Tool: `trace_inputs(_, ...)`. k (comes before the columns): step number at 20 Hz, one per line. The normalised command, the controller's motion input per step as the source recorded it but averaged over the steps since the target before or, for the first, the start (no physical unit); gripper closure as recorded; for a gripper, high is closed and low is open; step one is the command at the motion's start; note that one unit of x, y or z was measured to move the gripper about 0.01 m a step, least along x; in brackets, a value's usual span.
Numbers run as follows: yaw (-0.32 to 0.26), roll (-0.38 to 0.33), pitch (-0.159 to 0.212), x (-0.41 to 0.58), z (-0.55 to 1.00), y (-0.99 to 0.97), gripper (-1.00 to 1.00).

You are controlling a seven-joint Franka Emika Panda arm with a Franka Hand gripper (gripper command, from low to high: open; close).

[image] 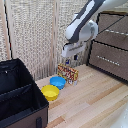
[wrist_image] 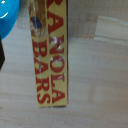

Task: Kindly direct your grabber toward the cereal bar. Delicately grip the cereal bar using your grabber. Transport the clutched cereal bar to the rear part of the organizer. Set the cereal bar down and place it in the rear section of the organizer.

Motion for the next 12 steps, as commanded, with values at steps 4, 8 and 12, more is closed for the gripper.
trace_inputs(4, 0.042, -0.024, 0.029, 0.174, -0.22, -0.06, -1.0)
trace_inputs(8, 0.001, -0.044, 0.036, 0.229, -0.28, -0.2, -1.0)
trace_inputs(12, 0.0, -0.009, 0.021, 0.281, -0.25, -0.2, 1.0)
